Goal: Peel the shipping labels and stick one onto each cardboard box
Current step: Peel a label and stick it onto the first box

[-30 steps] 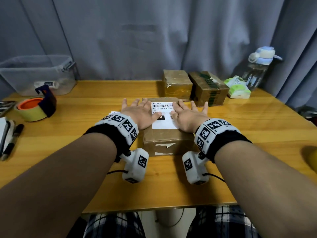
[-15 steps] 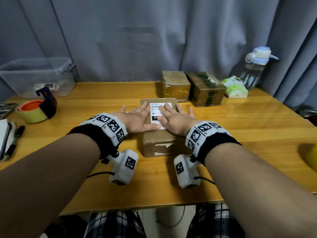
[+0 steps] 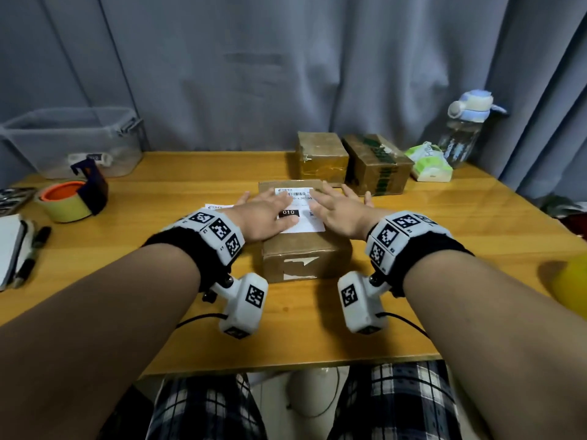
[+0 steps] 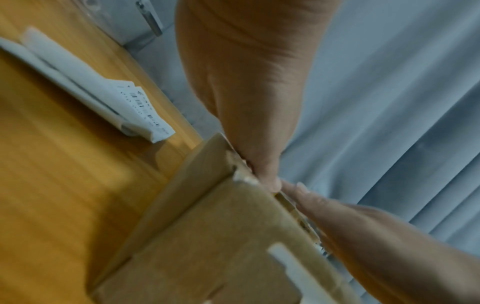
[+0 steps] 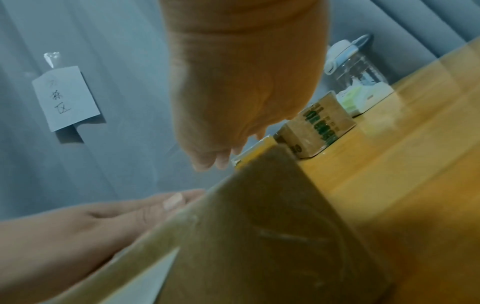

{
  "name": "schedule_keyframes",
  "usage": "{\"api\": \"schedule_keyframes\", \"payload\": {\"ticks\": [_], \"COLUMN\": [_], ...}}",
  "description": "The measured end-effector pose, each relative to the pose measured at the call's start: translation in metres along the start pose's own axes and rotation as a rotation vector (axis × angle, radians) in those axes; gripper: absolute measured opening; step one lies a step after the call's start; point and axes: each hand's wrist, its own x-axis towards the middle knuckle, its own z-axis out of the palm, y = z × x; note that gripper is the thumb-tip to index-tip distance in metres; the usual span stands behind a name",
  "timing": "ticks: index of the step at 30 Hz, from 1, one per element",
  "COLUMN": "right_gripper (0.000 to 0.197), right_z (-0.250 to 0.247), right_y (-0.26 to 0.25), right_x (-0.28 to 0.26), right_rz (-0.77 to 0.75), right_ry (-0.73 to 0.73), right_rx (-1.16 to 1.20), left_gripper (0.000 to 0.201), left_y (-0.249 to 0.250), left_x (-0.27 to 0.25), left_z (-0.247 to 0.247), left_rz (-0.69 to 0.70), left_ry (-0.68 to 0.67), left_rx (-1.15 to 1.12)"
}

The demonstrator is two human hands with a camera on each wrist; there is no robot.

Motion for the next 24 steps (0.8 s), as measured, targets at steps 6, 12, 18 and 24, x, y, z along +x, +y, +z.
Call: {"api": "schedule_keyframes", "payload": {"ticks": [6,12,18,24], "right_gripper": [0.060,0.092,0.112,0.114], "right_z": [-0.007,-0.031,-0.028,-0.021], "right_y": [-0.003,-0.006,0.006,0.019], "right_x": [0.019,0.035,0.039,0.031], "right_rz": [-0.052,-0.084,-0.044,-0.048], "right_ry": [-0.198,-0.345,-0.379,-0.305], "right_rx": [-0.157,-0.229,-0.135,-0.001], "left_gripper": [0.093,0.114,0.134,0.126], "left_y": [-0.007,-0.006,-0.019,-0.029], "left_x": [0.012,0.025,0.018,0.003], "left_z": [-0.014,-0.025,-0.021,-0.020], "left_rz": [-0.034,-0.063,-0.064,-0.063], "left_ry": [-0.126,-0.248,-0.278,-0.215], "left_rx": [0.155,0.227,0.161,0.094]}}
